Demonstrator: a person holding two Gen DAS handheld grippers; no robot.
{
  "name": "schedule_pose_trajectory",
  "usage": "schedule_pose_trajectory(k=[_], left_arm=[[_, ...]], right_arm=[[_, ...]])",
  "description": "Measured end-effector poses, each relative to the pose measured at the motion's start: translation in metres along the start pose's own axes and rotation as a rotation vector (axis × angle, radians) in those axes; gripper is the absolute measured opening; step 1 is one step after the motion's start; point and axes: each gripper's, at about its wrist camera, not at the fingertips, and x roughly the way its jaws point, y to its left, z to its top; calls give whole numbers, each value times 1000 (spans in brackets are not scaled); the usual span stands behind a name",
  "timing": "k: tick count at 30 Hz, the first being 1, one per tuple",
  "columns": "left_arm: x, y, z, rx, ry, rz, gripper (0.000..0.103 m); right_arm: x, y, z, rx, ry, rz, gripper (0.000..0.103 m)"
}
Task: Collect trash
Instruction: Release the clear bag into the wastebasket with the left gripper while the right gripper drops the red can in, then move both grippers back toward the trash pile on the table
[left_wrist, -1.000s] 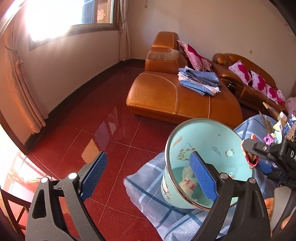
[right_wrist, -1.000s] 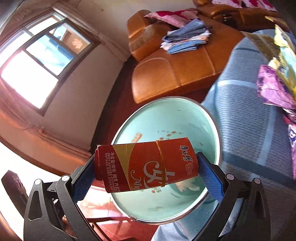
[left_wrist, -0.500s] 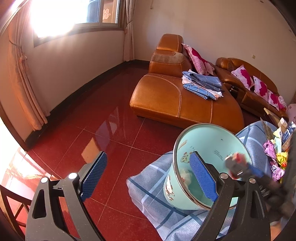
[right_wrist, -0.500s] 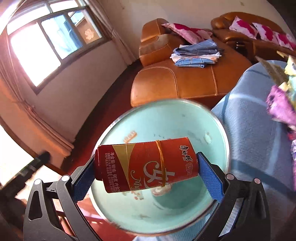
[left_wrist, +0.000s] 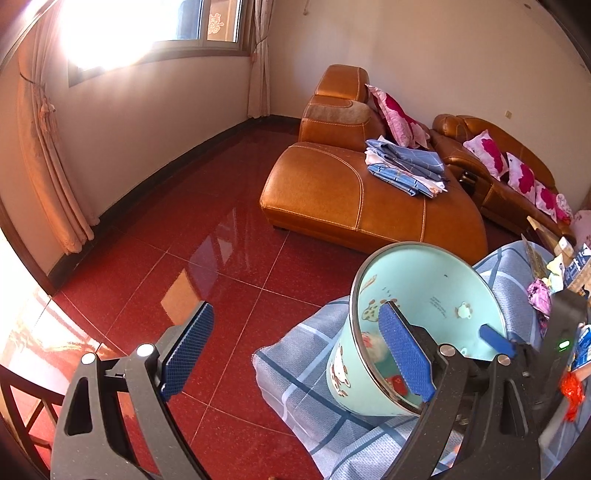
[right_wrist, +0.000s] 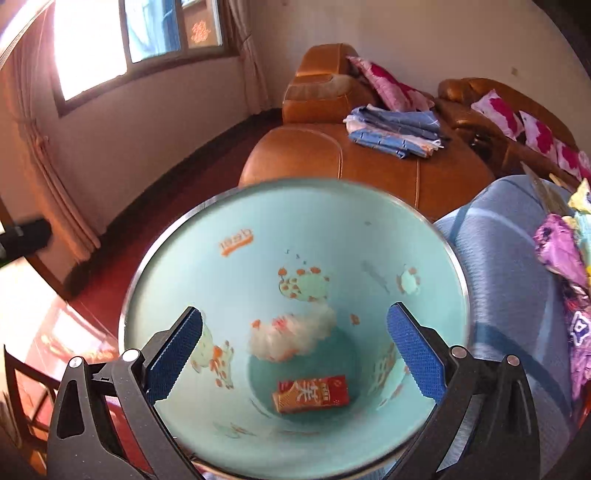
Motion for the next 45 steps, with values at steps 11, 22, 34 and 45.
schedule_pose_trajectory(k=[11,22,34,45], left_arm=[[-5,-18,-1,46,-4,-11,90],[-19,-73,-11,159,-30,-81,90],[-35,-134,-29,269,-16,-194,91],[-61,-155,-36,317,-32,-249,91]], right_arm=[[-78,-38,26,190,-112,6,99],[-168,-108,-3,318,-212,-112,99],[-222,-173,-59,444,-208,-244,99],[-271,-205,-92,527,-241,-305,98]])
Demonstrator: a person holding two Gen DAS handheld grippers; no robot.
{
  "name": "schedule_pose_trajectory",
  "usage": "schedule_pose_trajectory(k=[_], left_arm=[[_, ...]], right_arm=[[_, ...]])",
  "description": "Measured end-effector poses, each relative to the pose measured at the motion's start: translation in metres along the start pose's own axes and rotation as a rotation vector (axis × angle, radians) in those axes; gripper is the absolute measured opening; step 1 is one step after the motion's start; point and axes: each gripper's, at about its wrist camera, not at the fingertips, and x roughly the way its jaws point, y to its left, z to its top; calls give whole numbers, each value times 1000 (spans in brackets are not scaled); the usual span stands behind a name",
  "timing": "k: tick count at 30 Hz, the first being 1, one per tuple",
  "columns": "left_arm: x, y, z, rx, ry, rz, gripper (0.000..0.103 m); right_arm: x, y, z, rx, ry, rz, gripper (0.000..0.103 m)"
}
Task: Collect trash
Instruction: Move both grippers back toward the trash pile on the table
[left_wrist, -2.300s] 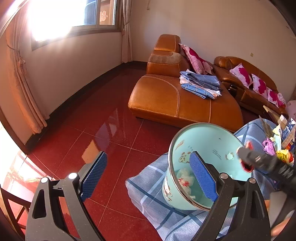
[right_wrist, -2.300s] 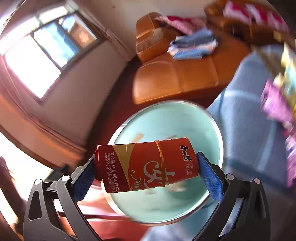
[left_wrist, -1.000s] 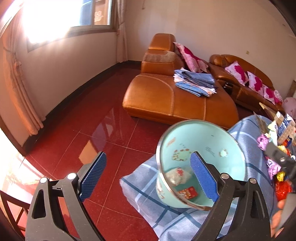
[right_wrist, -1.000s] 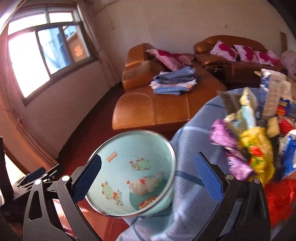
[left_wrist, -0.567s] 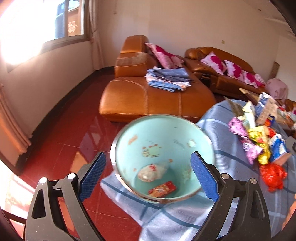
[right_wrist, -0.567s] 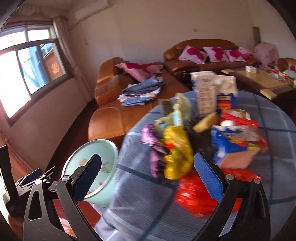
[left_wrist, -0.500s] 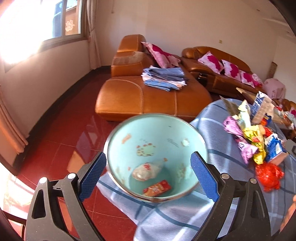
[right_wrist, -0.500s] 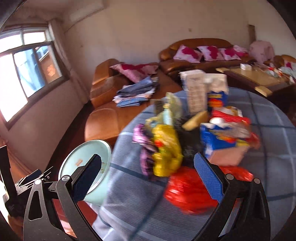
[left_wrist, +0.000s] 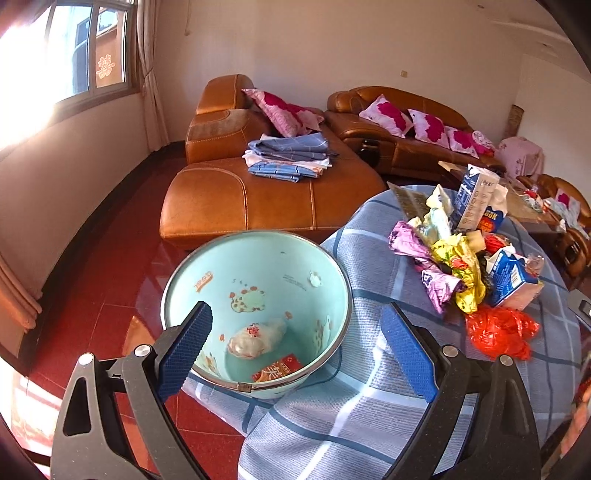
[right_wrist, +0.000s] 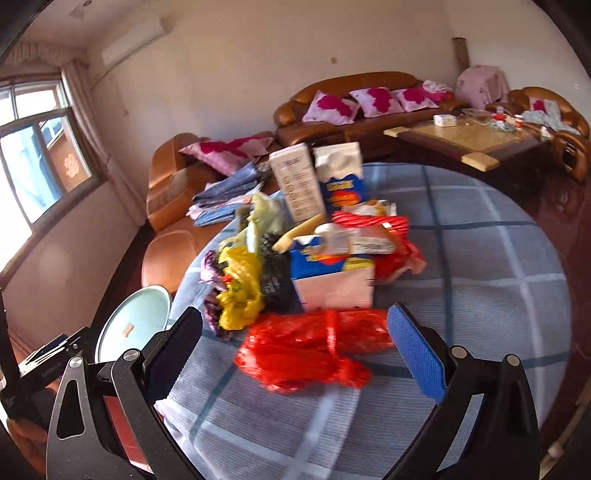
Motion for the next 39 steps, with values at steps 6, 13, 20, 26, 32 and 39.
schedule_pose_trajectory(k=[6,13,20,26,32,39], left_arm=[[-16,5,5,-7,-31,16,91],[-29,-2,0,0,-45,24,91],[-30,-9,7,-74,-44,-35,91],[-11,-16,14,-44,-63,-42,91],[31,-27,0,-12,11,-52,91],[59,-33,-14,21,77,-60,91]], right_arm=[[-19,-18,1,35,-33,-18,98],[-36,-24,-2,63,-50,-34,98],[-38,-35,-8,152,-72,33,98],[-17,-36,-12,53,-7,-5,98],[9,-58,-17,114,56,-42,98],[49,-49,-23,123,152,-20,98]])
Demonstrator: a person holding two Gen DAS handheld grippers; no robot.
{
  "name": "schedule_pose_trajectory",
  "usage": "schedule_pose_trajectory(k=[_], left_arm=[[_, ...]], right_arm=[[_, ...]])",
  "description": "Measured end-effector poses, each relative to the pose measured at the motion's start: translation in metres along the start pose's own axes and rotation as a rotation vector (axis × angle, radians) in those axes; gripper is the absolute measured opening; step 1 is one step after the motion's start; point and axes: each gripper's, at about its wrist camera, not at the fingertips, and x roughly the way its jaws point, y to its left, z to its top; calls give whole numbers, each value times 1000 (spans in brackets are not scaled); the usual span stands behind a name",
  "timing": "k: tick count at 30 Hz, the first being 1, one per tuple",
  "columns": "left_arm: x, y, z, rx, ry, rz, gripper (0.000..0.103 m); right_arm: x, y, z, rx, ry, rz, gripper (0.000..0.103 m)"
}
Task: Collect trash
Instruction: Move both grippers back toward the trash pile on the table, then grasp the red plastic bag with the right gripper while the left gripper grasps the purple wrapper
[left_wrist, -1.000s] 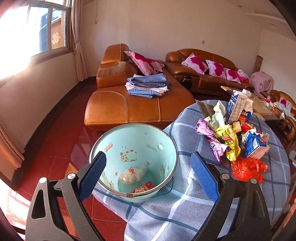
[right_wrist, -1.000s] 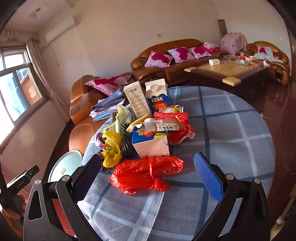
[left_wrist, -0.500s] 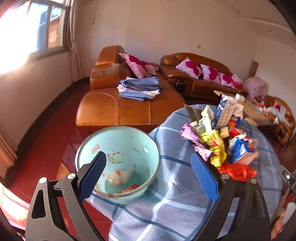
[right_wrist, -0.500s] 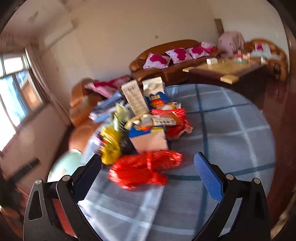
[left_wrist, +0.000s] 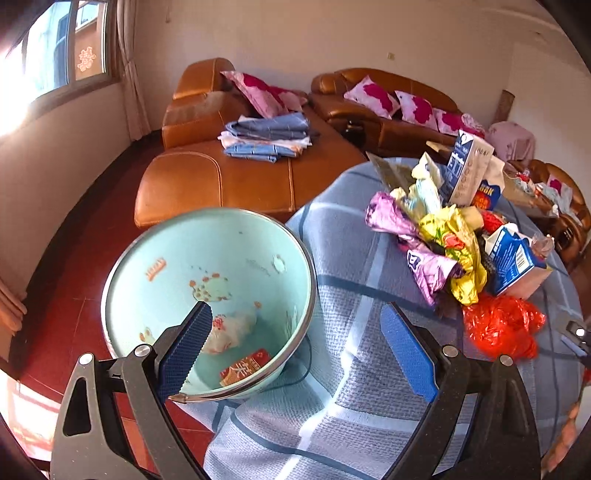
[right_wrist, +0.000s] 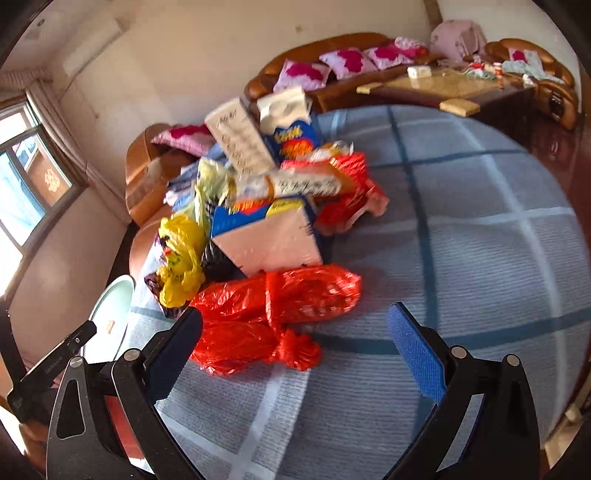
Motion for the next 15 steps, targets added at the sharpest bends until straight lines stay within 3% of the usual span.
schedule_pose_trajectory(k=[7,12,14,15], left_arm=[[11,-2,3,-13,22,-25,91],[16,-11,8,12,22,-39,91],[19,-15,9,17,25,-43,91],[22,-17,9,19,29,-45,91]], right_arm=[[43,10,7,24,88,-75,99],[59,40,1,-114,114,-145,96],[61,46,-3,-163,107,-195,79],[60,49,-4,-183,98,-202,63]])
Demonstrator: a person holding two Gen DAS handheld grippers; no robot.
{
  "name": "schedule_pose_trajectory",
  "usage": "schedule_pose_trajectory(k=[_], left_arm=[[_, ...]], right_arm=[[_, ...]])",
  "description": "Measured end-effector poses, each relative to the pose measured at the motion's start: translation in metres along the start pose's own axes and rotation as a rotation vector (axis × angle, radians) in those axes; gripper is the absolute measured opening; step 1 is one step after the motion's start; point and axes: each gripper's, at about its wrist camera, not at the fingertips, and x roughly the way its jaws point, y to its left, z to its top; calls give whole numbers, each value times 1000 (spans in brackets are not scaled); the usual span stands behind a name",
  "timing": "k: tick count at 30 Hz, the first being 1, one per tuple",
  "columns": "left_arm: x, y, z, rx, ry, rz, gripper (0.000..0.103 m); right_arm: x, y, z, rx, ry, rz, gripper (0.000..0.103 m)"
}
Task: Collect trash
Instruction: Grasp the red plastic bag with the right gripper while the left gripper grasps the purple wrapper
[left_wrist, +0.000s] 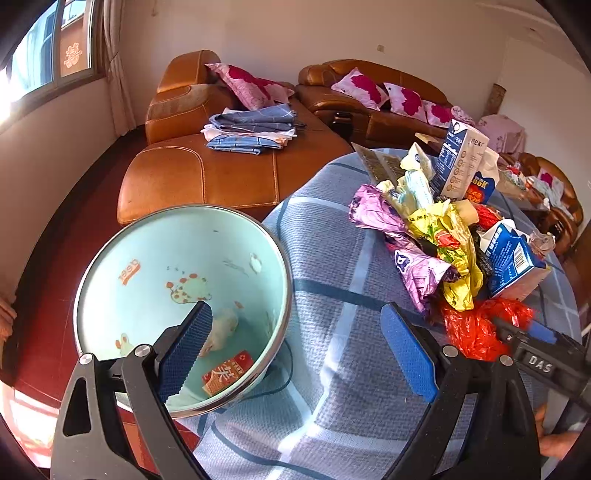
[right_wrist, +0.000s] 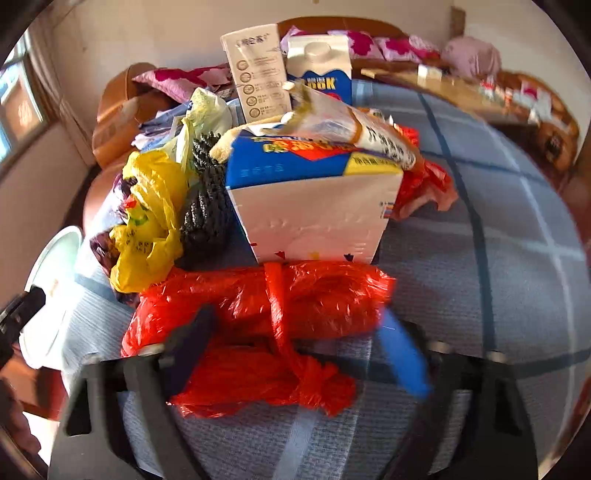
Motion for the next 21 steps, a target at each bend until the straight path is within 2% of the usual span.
schedule_pose_trajectory(k=[1,2,3,6,9,16,21], left_arm=[[1,-2,0,1,3,-3,91],[3,-4,1,2,5,-8,91],[4,-7,2,6,7,-14,91],[7,-14,5,10,6,-25,91],[11,-21,11,9,0,-31,90],[31,-48,35,-10,-19,-40,87],[62,-59,41,-51,50,-41,77]], right_arm=[[-1,1,-1,-11,-5,5,46],[-1,2,-1,-18,-8,12,38],[-2,1,-2,-19,-10,28,26],[-4,-7,-3,15,-11,88,9],[-17,-18,-4,48,-44,133,6],[-56,-54,-4,126,-137,113,5],[-73,-75,-3,176,-187,72,6]])
